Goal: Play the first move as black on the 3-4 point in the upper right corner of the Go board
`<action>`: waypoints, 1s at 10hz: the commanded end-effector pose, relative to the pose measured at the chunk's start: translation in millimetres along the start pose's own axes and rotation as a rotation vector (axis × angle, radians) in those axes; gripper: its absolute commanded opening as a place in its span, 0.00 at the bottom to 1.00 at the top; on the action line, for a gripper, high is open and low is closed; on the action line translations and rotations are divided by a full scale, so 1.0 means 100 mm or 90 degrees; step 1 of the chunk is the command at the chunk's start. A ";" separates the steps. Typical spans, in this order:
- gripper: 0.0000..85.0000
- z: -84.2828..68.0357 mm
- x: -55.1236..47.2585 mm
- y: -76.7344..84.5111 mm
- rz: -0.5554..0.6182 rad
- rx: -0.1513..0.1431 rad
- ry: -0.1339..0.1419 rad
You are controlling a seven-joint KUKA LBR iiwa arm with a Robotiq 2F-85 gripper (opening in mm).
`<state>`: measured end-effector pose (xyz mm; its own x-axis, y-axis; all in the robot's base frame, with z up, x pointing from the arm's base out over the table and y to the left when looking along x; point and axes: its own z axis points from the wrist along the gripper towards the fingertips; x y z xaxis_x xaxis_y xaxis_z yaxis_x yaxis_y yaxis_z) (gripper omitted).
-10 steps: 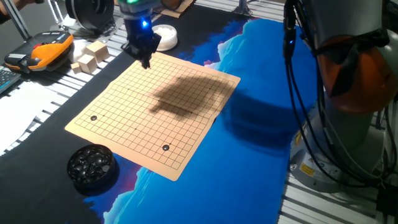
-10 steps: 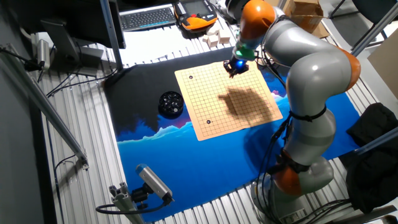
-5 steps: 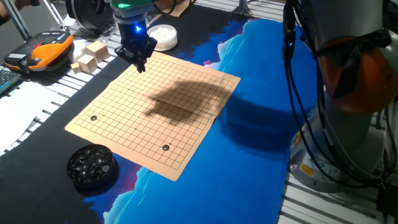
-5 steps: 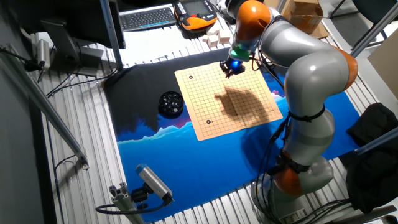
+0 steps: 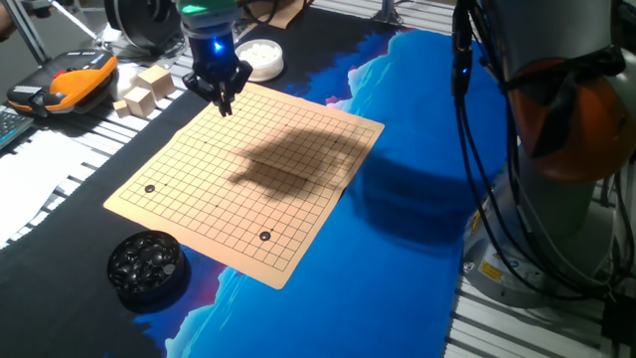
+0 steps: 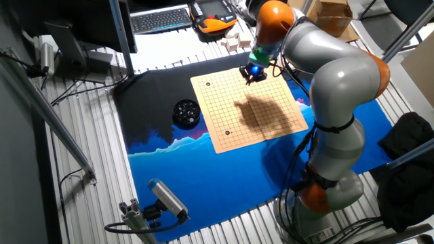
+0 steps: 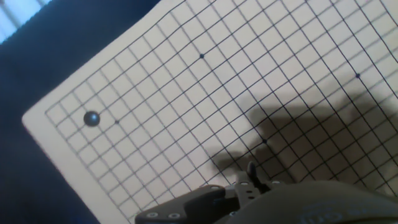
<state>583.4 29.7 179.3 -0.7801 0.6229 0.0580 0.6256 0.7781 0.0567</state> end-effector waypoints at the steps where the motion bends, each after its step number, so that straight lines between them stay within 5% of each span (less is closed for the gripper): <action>1: 0.00 0.00 0.00 0.00 0.008 -0.003 0.000; 5: 0.00 -0.01 0.01 -0.02 0.018 -0.006 0.011; 10: 0.00 -0.07 -0.14 -0.75 -0.067 0.005 0.013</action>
<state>546.9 -23.1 180.8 -0.8433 0.5322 0.0743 0.5365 0.8418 0.0599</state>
